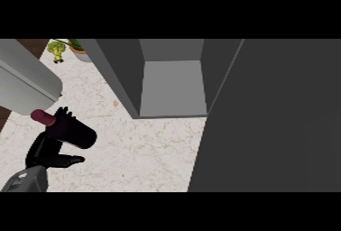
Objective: Pick up the wine, place it into the cabinet and close the cabinet
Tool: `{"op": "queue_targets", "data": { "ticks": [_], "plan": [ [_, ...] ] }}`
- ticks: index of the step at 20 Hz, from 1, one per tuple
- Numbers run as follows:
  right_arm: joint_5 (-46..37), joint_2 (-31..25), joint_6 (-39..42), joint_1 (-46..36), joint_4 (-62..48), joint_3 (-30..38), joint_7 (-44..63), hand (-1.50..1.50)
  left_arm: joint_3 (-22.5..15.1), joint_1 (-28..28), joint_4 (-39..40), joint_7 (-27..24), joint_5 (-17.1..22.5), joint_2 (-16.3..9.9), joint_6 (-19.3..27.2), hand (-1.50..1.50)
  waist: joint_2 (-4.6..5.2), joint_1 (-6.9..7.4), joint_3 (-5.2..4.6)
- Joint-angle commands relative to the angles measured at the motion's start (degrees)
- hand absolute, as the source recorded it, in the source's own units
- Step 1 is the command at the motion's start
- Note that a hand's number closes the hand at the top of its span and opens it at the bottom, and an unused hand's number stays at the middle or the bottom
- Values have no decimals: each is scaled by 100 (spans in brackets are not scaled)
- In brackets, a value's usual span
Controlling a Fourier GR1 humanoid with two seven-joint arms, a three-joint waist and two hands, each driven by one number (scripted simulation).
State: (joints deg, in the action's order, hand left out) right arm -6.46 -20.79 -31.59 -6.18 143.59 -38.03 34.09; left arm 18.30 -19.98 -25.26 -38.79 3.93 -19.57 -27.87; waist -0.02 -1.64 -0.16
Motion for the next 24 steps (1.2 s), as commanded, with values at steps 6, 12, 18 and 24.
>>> {"op": "queue_targets", "data": {
  "ticks": [6, 12, 18, 24],
  "plan": [
    [-459, -77, -55, 34, 715, -153, 313, -150, 114, -431, 713, -572, 96, -27, -464, 150, 19, -14, -8],
    [-355, -420, -59, 352, 1097, -120, 216, -150, -38, -218, 413, -1087, -78, -73, -126, 150, -4, -11, 1],
    [-533, -254, -247, 28, 830, -107, 453, -150, -410, 273, -61, -1491, -284, 539, 321, 150, -34, 116, 6],
    [-165, -522, -244, 514, 996, 123, 0, -150, -797, 538, -859, -1183, -361, 1046, 641, 150, -42, 136, 21]
  ]
}}
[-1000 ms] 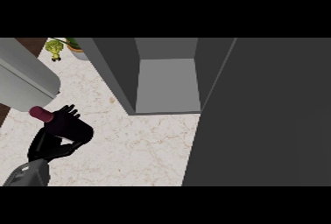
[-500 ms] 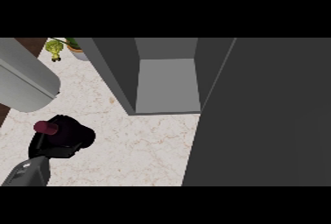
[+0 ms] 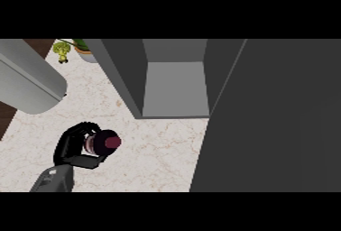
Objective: Pick up the wine, place it into the cabinet and close the cabinet
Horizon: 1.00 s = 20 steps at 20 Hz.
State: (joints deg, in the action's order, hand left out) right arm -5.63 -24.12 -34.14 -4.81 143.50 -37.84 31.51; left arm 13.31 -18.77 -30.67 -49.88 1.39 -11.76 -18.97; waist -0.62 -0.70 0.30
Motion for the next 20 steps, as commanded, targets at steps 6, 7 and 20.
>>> {"op": "queue_targets", "data": {
  "ticks": [6, 7, 20],
  "plan": [
    [-497, -159, -152, 319, 891, -210, 187, -150, -519, 577, -1007, 517, 140, 477, -623, 150, 9, 50, -33],
    [-311, -399, -99, 728, 1041, -153, -118, -150, -672, 815, -1306, 526, 113, 697, -554, 150, -8, 41, -21],
    [-231, -632, -183, 847, 1183, -276, -331, -150, -2149, 1911, -4375, 2378, 712, 1172, 427, 150, 3, 30, -25]
  ]
}}
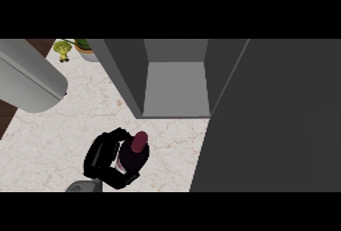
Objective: Pick up the wine, place it into the cabinet and close the cabinet
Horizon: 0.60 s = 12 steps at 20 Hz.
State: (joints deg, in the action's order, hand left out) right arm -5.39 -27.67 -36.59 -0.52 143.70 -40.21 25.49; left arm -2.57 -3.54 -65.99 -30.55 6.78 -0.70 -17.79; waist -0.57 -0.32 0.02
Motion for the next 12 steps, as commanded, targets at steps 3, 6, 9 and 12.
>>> {"op": "queue_targets", "data": {
  "ticks": [3, 6, 9, 12],
  "plan": [
    [-318, -363, -18, 453, 1263, 65, 394, -150, -768, 329, -1271, 728, 241, 68, 783, 150, 9, -34, -2],
    [-149, -414, 23, 546, 1248, 170, 174, -150, -978, 192, -1738, 1256, 299, 69, 1210, 150, 14, -41, 1],
    [-46, -362, 158, 151, 1093, 380, 505, -150, -1225, 121, -1560, 885, 224, 70, 1814, 150, 40, -21, -7],
    [-285, -417, -3, 691, 1295, -60, 114, -150, -1243, -149, -1651, 1078, 56, 70, 2247, 150, 17, -106, -4]
  ]
}}
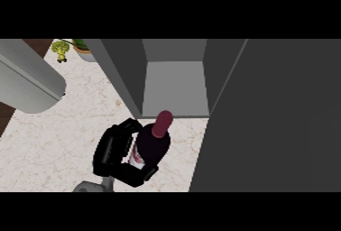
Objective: Pick up the wine, place it into the cabinet and close the cabinet
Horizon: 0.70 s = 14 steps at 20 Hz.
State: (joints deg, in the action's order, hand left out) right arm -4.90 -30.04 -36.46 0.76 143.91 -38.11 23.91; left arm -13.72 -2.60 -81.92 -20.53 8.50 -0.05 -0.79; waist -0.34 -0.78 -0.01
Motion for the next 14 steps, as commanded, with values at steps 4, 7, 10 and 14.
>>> {"op": "queue_targets", "data": {
  "ticks": [4, 7, 10, 14],
  "plan": [
    [-167, -140, 32, 310, 1167, -56, 475, -150, -38, -477, 9, 299, -188, 5, 773, 150, 13, -1, -4],
    [119, -337, 196, 559, 1194, 162, 115, -150, -22, -1113, 419, 415, -232, 5, 1064, 150, 21, -49, 2],
    [-105, -314, 36, 831, 1420, -113, 121, -150, 119, -941, 659, 53, -278, -174, 757, 150, 4, -60, -2],
    [2, -282, 43, 689, 1254, 11, -18, -150, 172, -1768, 1289, 211, -286, 4, 1081, 150, 25, -72, -2]
  ]
}}
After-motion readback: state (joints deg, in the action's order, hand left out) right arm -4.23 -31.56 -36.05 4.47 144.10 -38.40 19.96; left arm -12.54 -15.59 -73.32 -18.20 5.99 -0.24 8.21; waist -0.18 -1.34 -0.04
